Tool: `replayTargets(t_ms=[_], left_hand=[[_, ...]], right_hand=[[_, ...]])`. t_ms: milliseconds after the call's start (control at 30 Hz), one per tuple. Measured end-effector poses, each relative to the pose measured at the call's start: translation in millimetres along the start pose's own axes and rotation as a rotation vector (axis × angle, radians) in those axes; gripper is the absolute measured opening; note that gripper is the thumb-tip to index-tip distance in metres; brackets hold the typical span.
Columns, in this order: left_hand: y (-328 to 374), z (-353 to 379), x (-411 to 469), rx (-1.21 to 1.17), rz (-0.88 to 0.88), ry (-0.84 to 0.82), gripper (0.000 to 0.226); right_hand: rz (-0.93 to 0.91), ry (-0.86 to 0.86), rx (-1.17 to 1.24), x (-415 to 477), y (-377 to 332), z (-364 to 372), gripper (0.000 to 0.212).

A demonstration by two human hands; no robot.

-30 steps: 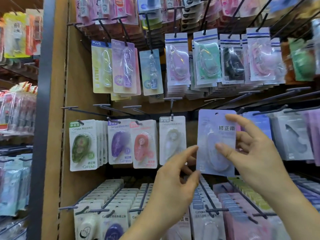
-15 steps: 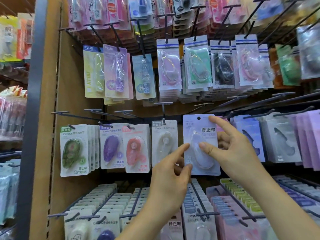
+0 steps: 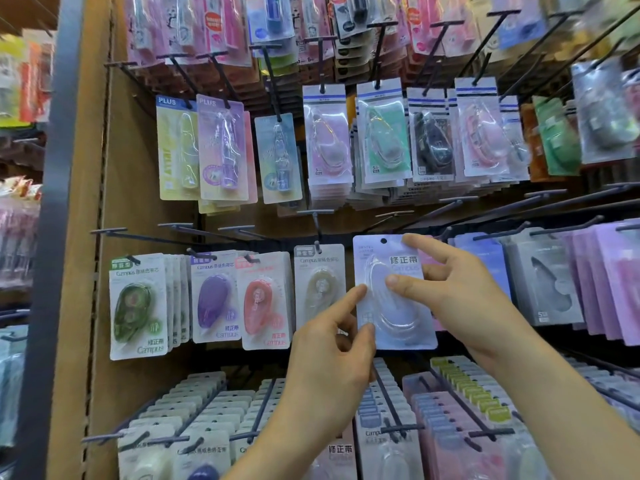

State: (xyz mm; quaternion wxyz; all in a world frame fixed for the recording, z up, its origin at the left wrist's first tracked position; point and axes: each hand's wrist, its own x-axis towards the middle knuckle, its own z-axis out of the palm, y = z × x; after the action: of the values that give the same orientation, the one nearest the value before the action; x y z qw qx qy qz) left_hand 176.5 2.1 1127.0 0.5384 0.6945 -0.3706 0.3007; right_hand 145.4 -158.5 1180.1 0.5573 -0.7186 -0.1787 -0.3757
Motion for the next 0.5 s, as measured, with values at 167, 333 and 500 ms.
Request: replayTargets(t_ms=[167, 333, 500], left_hand=[[0.1, 1.4, -6.5, 0.236, 0.078, 0.031, 0.049], [11.1, 1.6, -6.1, 0.401, 0.113, 0.018, 0.054], [23.2, 0.6, -3.0, 0.41, 0.123, 0.011, 0.054]], right_hand=[[-0.031, 0.018, -0.019, -2.6, 0.1, 2.7, 0.064], [-0.008, 0.08, 0.106, -5.5, 7.1, 5.3, 0.064], [0.042, 0.092, 0.129, 1.2, 2.8, 3.4, 0.05]])
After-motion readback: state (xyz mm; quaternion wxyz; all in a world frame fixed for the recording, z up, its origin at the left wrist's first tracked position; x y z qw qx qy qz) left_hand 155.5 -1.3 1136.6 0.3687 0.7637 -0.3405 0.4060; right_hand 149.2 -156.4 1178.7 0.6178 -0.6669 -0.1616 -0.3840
